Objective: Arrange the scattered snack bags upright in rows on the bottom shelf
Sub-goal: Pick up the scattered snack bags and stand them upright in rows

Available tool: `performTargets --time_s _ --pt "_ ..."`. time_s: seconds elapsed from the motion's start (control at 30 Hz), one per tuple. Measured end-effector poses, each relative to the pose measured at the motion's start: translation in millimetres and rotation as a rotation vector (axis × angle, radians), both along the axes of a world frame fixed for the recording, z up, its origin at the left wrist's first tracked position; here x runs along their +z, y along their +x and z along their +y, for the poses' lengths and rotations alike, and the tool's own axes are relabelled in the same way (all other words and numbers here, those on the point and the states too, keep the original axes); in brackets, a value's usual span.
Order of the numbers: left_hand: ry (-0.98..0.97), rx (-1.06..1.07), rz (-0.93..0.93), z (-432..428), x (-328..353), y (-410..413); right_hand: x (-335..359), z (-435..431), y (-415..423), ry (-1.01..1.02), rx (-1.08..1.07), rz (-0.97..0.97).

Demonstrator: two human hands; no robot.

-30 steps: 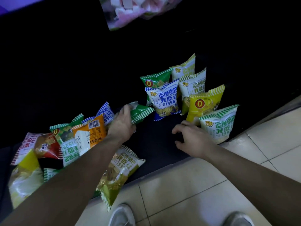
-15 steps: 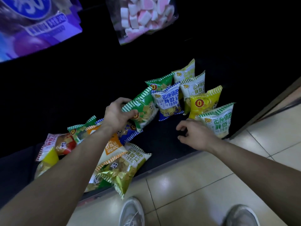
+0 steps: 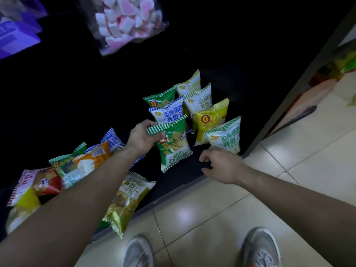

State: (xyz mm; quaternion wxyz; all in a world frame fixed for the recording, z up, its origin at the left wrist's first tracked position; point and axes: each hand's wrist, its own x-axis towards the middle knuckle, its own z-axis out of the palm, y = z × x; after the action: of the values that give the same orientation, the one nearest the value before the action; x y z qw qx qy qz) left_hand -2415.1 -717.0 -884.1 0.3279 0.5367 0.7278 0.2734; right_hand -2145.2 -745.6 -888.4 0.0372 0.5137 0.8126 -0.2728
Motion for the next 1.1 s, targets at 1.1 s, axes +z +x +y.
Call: performTargets --time_s 1.1 --pt "-0.164 -0.190 -0.315 -92.4 12.0 -45.0 54.1 14.8 -77.3 -0.138 -0.147 0.381"
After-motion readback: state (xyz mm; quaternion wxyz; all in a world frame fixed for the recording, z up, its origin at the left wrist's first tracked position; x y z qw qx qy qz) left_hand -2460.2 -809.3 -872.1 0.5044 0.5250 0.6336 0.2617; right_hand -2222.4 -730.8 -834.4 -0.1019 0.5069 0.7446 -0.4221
